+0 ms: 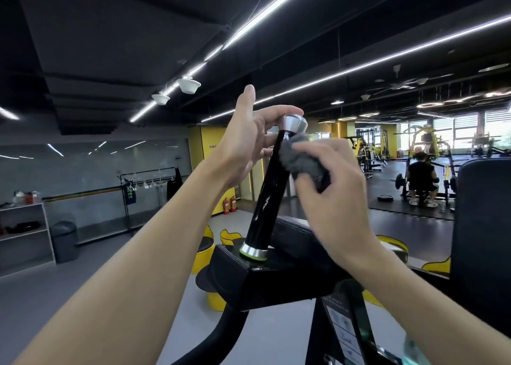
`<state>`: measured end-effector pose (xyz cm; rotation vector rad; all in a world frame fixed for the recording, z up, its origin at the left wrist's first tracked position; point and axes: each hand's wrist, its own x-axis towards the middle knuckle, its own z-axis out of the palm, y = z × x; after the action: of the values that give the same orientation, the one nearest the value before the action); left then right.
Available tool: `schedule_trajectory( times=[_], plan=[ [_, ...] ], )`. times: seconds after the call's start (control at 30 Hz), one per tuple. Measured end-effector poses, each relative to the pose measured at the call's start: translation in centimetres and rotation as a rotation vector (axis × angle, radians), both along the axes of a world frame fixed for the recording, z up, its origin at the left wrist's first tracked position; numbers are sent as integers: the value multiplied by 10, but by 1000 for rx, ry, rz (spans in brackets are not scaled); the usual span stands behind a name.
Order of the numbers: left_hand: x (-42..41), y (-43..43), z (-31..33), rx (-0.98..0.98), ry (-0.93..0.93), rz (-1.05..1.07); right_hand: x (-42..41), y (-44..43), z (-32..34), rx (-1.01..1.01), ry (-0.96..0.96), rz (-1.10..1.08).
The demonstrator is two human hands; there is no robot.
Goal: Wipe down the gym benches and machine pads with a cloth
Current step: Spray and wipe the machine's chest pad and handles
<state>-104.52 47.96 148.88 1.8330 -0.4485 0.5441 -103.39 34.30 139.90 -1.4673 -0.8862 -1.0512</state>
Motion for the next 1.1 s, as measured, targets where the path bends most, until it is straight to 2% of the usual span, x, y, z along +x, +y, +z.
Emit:
schedule_trajectory(
  times=[0.07, 0.17, 0.27, 0.37, 0.47, 0.53, 0.6, 0.77, 0.93, 1.03, 1.1],
  plan=[
    [0, 0, 0, 7, 1, 5, 18, 4, 17, 167, 67, -6],
    [3, 1, -2, -10, -9, -12, 25, 18, 17, 172, 71, 61],
    [4, 0, -6, -27, -23, -16, 16, 21, -15, 67, 41, 113],
    [4, -1, -7, -19, -29, -5, 9, 7, -28, -72, 102, 237],
    [5, -1, -6, -30, -32, -3, 19, 4, -2, 112, 151, 242],
    [5, -2, -7, -36, -35, 7, 24, 10, 14, 227, 223, 343],
    [4, -2, -8, -34, -39, 17, 24, 19, 14, 247, 252, 351],
    [2, -5, -11, -65, -50, 28, 15, 21, -11, 149, 255, 316],
    [2, -6, -11, -78, -40, 14, -4, 17, -45, -79, 317, 346],
    [0, -1, -11, -34, -18, -13, -14, 7, -59, -304, 280, 310],
    [-2, 6, -12, 47, 13, -23, -19, -3, -51, -332, 253, 298]
  ],
)
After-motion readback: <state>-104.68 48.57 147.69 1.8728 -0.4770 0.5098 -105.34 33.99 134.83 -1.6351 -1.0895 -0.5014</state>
